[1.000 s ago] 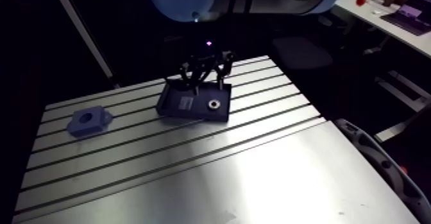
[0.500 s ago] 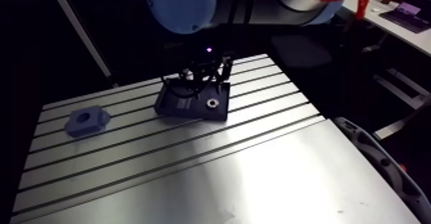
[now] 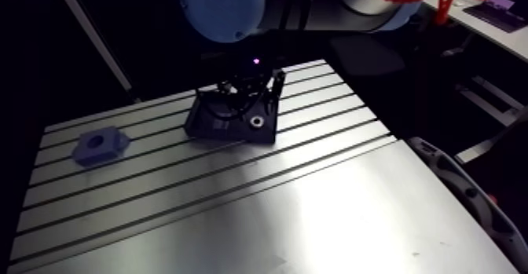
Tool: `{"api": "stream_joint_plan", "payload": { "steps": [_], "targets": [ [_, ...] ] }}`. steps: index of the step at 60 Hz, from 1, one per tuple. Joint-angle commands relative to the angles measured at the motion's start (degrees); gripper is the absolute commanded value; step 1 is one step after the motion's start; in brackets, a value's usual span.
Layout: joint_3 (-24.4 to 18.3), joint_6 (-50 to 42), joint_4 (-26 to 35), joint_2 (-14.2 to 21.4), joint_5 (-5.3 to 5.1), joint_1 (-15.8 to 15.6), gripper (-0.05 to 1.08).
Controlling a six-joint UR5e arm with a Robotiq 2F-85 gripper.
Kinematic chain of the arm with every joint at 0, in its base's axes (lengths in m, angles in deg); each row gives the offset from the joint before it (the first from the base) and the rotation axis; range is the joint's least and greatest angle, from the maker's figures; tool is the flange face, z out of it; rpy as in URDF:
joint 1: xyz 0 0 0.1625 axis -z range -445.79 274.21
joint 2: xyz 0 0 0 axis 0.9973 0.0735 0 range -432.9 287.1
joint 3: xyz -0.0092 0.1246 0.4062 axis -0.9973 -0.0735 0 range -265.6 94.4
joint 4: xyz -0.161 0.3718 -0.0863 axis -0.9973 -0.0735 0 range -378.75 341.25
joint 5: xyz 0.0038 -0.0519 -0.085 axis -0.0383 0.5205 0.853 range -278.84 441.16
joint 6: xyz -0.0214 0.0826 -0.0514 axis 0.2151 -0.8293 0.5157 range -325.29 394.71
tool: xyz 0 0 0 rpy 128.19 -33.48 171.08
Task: Pick up the bearing and press it into the housing until flush.
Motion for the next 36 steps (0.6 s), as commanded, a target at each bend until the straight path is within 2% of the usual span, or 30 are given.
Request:
{"api": "stream_joint_plan", "payload": {
  "steps": [1,36],
  "targets": [
    [0.0,0.0,0.0,-0.5,-0.08,0.1,0.37],
    [0.4,0.0,-1.9,-1.5,0.01,0.1,0.38]
  ]
}}
